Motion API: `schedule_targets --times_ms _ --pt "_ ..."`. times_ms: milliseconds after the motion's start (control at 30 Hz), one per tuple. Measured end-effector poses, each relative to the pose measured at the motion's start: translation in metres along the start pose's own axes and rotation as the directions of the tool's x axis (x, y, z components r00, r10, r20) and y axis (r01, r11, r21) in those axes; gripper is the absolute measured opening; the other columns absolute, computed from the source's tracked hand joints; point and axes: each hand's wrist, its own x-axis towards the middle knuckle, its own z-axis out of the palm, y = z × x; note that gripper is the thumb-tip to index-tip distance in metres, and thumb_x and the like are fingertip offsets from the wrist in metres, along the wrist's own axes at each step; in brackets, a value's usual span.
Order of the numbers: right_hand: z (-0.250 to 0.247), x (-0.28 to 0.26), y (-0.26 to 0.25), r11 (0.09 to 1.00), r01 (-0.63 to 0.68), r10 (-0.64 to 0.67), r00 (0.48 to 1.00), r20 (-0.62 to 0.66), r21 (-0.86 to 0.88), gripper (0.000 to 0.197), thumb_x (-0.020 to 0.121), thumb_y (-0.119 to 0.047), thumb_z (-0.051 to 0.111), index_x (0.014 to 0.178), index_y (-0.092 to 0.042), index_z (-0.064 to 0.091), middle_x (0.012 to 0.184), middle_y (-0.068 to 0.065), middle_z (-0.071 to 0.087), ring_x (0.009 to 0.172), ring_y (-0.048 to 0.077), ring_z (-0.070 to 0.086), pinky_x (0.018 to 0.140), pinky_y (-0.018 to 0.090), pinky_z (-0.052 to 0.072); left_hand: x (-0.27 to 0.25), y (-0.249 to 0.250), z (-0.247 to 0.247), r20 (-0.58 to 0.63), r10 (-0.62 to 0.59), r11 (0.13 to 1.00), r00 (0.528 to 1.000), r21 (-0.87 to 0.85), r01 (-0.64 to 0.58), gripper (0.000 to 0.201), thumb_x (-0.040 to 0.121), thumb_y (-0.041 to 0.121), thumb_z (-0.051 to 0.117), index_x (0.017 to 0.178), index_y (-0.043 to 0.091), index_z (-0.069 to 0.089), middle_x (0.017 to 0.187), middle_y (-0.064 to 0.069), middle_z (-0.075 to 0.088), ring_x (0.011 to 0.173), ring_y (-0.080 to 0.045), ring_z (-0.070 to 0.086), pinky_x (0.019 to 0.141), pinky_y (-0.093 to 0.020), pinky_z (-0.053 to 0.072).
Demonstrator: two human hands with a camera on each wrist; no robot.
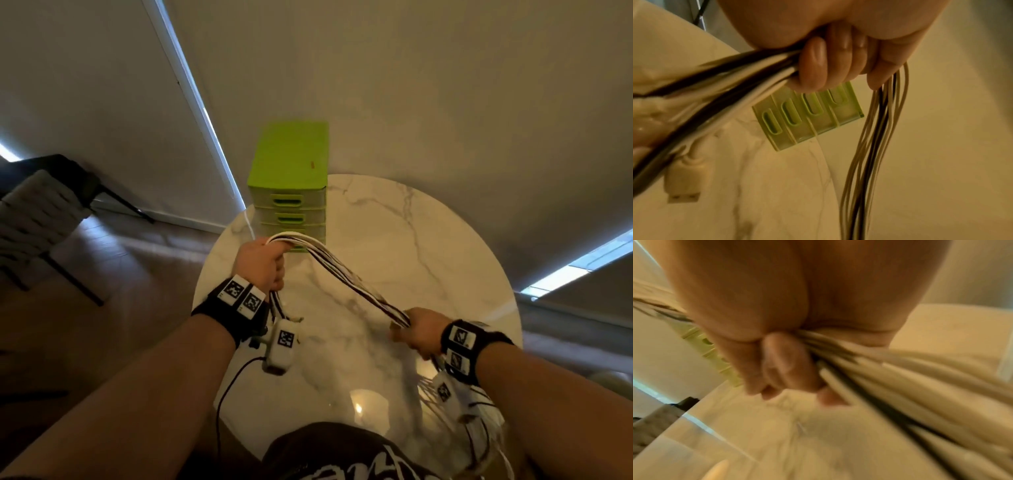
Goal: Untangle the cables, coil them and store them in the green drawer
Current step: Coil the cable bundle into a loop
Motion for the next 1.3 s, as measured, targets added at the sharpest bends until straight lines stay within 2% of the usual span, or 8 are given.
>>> schedule_targets --times_ms 300,467,567,667,767,867,967,1300 --pt "-0.12 0.02 -0.096 0.973 0.124 -0.218 0.763 -0.609 -0.194 0.049 0.1 -0.057 0.046 0.087 -0.015 0.067 0.084 0.011 0.068 0.078 0.034 0.06 0.071 0.039 0.05 -0.005 0.003 -0.022 -0.108 -0.179 0.954 0.978 -0.263 0.145 0.038 0.092 0.017 0.055 0.062 0.026 0.034 0.051 0.007 0.022 0.041 -0.011 0.014 0.041 -0.019 0.013" --pt "-0.071 0.037 -0.111 0.957 -0.007 -0.097 0.935 -0.341 -0.291 0.064 0.085 -0.071 0.062 0.112 -0.013 0.063 0.108 0.014 0.068 0.094 0.033 0.064 0.078 0.037 0.051 -0.004 0.017 -0.03 -0.139 -0.171 0.953 0.975 -0.276 0.128 0.04 0.092 0.017 0.056 0.061 0.026 0.033 0.05 0.007 0.022 0.039 -0.011 0.013 0.04 -0.019 0.012" --pt "-0.05 0.03 -0.114 0.966 0.075 -0.157 0.93 -0.333 -0.248 0.12 0.064 -0.078 0.077 0.158 -0.021 0.026 0.157 0.012 0.04 0.138 0.031 0.046 0.109 0.039 0.043 -0.005 0.017 -0.036 -0.146 -0.184 0.975 0.972 -0.15 0.162 0.039 0.093 0.014 0.054 0.061 0.025 0.034 0.048 0.005 0.023 0.036 -0.011 0.015 0.04 -0.017 0.014" --pt "-0.038 0.01 -0.142 0.861 0.41 -0.508 0.673 -0.537 -0.302 0.119 0.068 -0.054 0.084 0.161 -0.03 0.013 0.165 0.005 0.024 0.149 0.022 0.027 0.121 0.036 0.03 -0.013 0.011 -0.027 -0.09 -0.169 0.983 0.981 0.052 0.174 0.037 0.092 0.012 0.054 0.062 0.023 0.036 0.049 0.003 0.026 0.035 -0.013 0.019 0.042 -0.017 0.019" --pt "-0.025 -0.006 -0.177 0.579 0.595 -0.815 0.447 -0.369 -0.557 0.101 0.071 -0.027 0.081 0.157 -0.028 0.028 0.156 0.002 0.037 0.142 0.022 0.035 0.117 0.034 0.035 -0.032 0.004 -0.008 -0.012 -0.125 0.974 0.992 0.188 0.125 0.038 0.093 0.006 0.056 0.061 0.018 0.04 0.048 -0.001 0.03 0.032 -0.013 0.024 0.041 -0.016 0.022" --pt "-0.025 -0.003 -0.185 0.593 0.577 -0.767 0.616 -0.178 -0.561 0.055 0.081 -0.024 0.073 0.133 -0.035 0.056 0.121 -0.004 0.066 0.113 0.024 0.059 0.091 0.036 0.051 -0.046 0.0 0.004 0.089 -0.082 0.953 0.993 0.298 0.052 0.035 0.093 0.006 0.059 0.062 0.015 0.047 0.047 -0.002 0.033 0.033 -0.014 0.028 0.041 -0.017 0.023" --pt "-0.036 -0.014 -0.182 0.66 0.458 -0.627 0.772 -0.101 -0.595 0.016 0.092 -0.029 0.06 0.107 -0.034 0.064 0.086 -0.005 0.061 0.09 0.027 0.063 0.068 0.034 0.045 -0.055 -0.005 0.011 0.187 -0.068 0.92 0.98 0.391 -0.01 0.029 0.092 0.009 0.063 0.065 0.014 0.054 0.049 -0.003 0.036 0.038 -0.015 0.03 0.043 -0.022 0.024" --pt "-0.064 -0.036 -0.152 0.799 0.375 -0.562 0.745 -0.361 -0.47 0.023 0.096 -0.03 0.052 0.108 -0.026 0.071 0.105 0.006 0.073 0.097 0.032 0.065 0.081 0.04 0.053 -0.082 -0.028 0.015 0.347 -0.116 0.95 0.931 0.311 0.002 0.046 0.104 0.028 0.054 0.062 0.018 0.04 0.052 -0.003 0.033 0.042 -0.019 0.037 0.047 -0.028 0.041"
